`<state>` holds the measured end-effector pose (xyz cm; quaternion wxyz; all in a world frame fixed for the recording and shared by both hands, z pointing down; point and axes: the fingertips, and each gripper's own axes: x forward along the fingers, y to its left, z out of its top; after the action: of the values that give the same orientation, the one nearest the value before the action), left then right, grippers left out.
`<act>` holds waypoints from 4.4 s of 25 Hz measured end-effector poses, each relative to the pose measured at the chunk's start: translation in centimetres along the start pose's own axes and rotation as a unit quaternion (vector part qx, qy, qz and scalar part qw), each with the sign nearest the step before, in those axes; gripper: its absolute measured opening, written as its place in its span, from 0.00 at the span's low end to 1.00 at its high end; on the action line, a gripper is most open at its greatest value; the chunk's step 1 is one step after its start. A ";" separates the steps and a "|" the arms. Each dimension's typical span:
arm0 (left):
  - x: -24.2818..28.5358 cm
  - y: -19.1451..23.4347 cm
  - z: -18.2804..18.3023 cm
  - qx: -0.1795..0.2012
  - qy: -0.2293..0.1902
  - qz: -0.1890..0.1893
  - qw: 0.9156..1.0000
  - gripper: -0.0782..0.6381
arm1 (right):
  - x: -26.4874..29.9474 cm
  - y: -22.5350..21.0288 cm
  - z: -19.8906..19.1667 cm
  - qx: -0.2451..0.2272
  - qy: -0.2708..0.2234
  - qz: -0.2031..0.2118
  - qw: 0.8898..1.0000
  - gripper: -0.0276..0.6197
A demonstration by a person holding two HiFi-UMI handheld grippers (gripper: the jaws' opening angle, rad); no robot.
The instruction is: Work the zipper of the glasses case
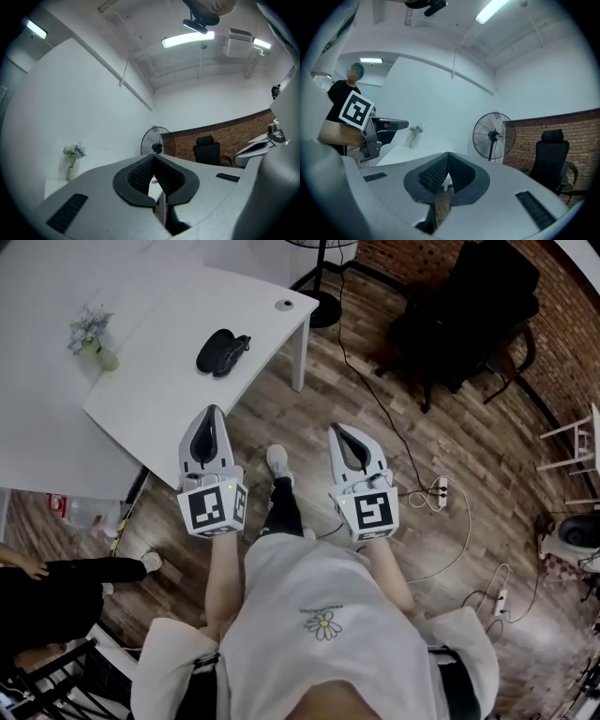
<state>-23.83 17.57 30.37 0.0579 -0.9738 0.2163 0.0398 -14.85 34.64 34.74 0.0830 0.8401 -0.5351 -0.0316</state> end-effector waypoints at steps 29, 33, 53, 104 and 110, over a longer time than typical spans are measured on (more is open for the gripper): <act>32.3 20.5 -6.9 0.016 0.022 0.140 0.990 0.13 | 43.9 -6.8 0.3 -0.024 0.010 0.157 0.987 0.05; 32.5 22.2 -7.9 0.023 0.044 0.188 0.981 0.13 | 47.9 -5.8 -0.3 -0.026 0.010 0.225 0.974 0.05; 28.9 21.8 -10.0 0.066 0.092 0.347 0.931 0.13 | 53.7 -1.7 0.4 -0.043 -0.040 0.455 0.888 0.05; 29.9 10.9 -25.8 -0.093 0.396 -0.081 0.910 0.60 | 51.9 -0.3 -6.3 -0.091 0.054 0.532 0.840 0.05; 29.1 7.4 -25.2 -0.080 0.397 -0.041 0.914 0.60 | 49.9 1.8 -8.0 -0.100 0.048 0.630 0.768 0.05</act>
<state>0.67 -4.51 51.67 -0.1093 -0.9189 0.1779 -0.3349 5.91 -10.33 44.66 0.1935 0.3015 -0.9335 0.0151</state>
